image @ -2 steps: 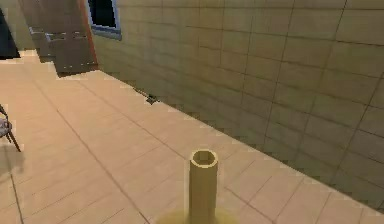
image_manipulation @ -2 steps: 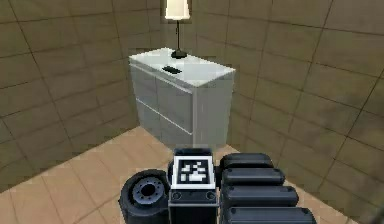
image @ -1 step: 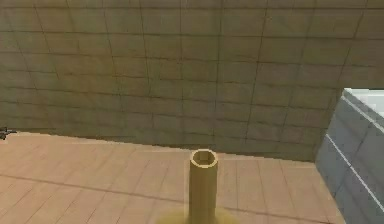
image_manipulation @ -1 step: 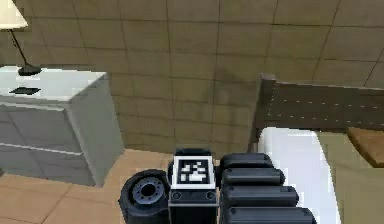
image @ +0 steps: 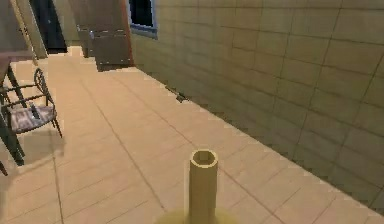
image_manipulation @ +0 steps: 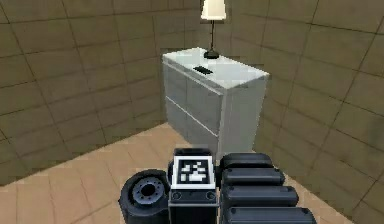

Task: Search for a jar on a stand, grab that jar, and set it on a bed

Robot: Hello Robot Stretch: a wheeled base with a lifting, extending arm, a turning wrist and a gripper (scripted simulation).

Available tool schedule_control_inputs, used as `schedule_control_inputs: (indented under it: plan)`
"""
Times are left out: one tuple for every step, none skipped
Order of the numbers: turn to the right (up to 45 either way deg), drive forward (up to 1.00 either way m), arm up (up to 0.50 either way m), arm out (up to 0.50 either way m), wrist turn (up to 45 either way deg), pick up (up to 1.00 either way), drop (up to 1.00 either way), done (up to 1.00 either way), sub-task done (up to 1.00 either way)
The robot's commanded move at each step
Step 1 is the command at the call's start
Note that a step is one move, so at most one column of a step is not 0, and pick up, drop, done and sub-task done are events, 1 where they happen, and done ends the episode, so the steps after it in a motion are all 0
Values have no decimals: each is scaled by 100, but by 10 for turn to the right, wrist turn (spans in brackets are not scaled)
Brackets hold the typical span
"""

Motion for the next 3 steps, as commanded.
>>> schedule_control_inputs:
  plan:
    - [-450,0,0,0,0,0,0,0,0]
    - [-450,0,0,0,0,0,0,0,0]
    - [-390,0,0,0,0,0,0,0,0]
